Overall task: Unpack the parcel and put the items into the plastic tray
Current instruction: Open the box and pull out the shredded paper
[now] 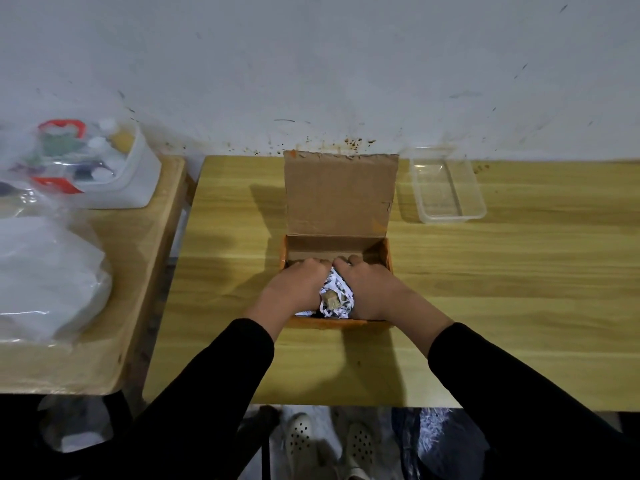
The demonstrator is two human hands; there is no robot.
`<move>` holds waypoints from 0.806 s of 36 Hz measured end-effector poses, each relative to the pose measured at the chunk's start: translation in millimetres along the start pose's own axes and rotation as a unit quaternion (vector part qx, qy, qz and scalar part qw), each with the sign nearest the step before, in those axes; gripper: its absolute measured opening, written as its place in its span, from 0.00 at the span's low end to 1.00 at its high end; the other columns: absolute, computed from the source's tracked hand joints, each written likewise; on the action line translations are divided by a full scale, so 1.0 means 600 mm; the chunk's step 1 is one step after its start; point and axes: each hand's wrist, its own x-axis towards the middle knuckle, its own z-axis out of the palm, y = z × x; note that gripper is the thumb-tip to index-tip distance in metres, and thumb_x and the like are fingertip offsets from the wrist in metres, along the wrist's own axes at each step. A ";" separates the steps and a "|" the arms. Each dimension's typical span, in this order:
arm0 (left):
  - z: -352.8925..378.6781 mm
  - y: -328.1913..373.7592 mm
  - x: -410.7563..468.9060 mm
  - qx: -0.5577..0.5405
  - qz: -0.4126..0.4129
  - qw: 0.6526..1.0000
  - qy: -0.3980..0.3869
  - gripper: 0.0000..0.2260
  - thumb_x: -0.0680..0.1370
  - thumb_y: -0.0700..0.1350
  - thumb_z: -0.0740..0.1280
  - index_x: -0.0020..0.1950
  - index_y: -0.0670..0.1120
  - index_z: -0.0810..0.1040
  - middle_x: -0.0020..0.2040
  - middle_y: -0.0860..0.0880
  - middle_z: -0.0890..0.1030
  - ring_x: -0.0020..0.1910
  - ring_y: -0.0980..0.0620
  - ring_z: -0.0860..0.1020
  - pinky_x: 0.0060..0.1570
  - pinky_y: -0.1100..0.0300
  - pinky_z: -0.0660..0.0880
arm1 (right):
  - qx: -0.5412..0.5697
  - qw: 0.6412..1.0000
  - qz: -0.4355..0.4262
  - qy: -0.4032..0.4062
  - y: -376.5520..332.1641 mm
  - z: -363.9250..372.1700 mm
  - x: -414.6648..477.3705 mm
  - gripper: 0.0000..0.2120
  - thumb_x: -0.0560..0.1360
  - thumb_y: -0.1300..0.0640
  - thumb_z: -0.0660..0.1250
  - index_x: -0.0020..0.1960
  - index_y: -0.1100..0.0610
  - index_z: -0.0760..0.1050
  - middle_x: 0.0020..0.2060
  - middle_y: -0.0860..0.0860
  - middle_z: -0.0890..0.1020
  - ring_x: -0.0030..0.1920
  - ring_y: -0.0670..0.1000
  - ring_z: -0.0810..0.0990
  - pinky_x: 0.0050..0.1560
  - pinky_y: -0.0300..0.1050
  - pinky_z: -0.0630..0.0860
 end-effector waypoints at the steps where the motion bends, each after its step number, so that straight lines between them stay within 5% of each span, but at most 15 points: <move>1: -0.001 0.001 -0.001 0.000 -0.001 1.000 0.000 0.14 0.72 0.40 0.67 0.56 0.40 0.71 0.53 0.39 0.77 0.50 0.40 0.77 0.49 0.48 0.75 | -0.006 1.000 0.003 0.000 -0.001 0.000 0.000 0.30 0.66 0.49 0.72 0.61 0.56 0.61 0.56 0.59 0.72 0.52 0.61 0.76 0.49 0.51 0.72; 15: 0.008 0.015 -0.016 -0.006 -0.005 0.997 0.075 0.20 0.70 0.31 0.64 0.61 0.40 0.69 0.57 0.40 0.76 0.54 0.40 0.76 0.49 0.50 0.74 | -0.028 0.997 0.027 0.073 -0.006 0.010 -0.017 0.36 0.68 0.46 0.69 0.69 0.56 0.57 0.60 0.58 0.71 0.56 0.60 0.75 0.55 0.52 0.69; 29: 0.014 0.013 -0.020 -0.028 0.004 0.986 0.165 0.23 0.68 0.29 0.66 0.61 0.41 0.68 0.58 0.42 0.72 0.56 0.41 0.73 0.53 0.50 0.72 | -0.070 0.987 0.051 0.137 -0.011 -0.006 -0.026 0.34 0.67 0.47 0.71 0.67 0.53 0.58 0.57 0.56 0.71 0.53 0.59 0.75 0.52 0.51 0.68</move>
